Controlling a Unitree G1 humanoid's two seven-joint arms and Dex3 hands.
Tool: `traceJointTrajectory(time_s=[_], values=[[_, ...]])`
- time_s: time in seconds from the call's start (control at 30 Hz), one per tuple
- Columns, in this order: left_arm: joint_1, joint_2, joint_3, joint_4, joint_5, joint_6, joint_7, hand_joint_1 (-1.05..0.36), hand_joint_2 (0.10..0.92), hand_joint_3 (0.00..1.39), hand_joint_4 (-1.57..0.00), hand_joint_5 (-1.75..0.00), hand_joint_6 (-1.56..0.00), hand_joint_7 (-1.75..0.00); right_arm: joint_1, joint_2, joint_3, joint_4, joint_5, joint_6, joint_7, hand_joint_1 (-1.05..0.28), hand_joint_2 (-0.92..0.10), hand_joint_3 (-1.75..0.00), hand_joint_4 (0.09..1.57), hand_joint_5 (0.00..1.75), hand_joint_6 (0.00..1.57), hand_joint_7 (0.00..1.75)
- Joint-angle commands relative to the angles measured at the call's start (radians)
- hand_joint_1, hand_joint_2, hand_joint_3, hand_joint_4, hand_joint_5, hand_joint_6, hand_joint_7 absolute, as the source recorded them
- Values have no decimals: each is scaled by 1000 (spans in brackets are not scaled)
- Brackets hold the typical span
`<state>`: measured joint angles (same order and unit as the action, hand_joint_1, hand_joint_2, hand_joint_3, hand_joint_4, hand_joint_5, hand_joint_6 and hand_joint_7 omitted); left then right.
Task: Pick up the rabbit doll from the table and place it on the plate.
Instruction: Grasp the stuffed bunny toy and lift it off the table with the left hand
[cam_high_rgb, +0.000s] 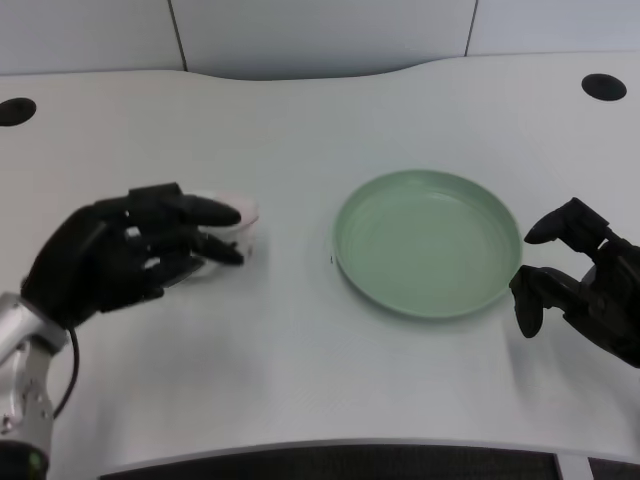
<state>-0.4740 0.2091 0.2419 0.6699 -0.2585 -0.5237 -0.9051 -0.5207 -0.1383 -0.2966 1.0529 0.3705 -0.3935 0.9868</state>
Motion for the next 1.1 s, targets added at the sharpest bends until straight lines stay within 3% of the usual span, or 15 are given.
traceJointTrajectory(time_s=[0.03,0.17,0.3,0.4,0.67,0.9,1.1], values=[[-207,157,-43,10,211,-349,99,-697,921,106,-415,-259,-513,-45,-7,-13,-2,-3,-3,-10,-5,-465,-921,-132,824,1746,628,1746],[-275,191,-89,150,322,-416,221,-689,921,99,-434,-202,-505,-21,-8,-13,-3,-4,1,0,-2,-468,-918,-130,822,1746,627,1746],[-326,217,-144,271,406,-471,350,-662,921,56,-476,-142,-528,-16,-6,-13,-2,-6,-2,-1,-10,-463,-917,-125,816,1746,623,1746],[-364,267,-224,332,631,-497,602,-707,921,86,-455,-97,-500,-3,-9,-14,-2,-4,-1,-1,-5,-465,-920,-125,813,1746,622,1746],[-458,293,-477,497,1001,-350,1121,-891,921,167,-355,-6,-364,0,-5,-10,-2,-7,-1,-5,-6,-463,-920,-125,816,1746,625,1746],[-507,228,-595,627,1038,-198,1226,-972,921,157,-317,0,-303,0,-8,-10,-3,-7,1,-3,-5,-453,-916,-139,829,1746,628,1746],[-509,177,-601,669,987,-105,1169,-1015,921,191,-284,0,-267,0,-6,-8,-3,-9,1,-9,-3,-480,-920,-132,841,1746,631,1746]])
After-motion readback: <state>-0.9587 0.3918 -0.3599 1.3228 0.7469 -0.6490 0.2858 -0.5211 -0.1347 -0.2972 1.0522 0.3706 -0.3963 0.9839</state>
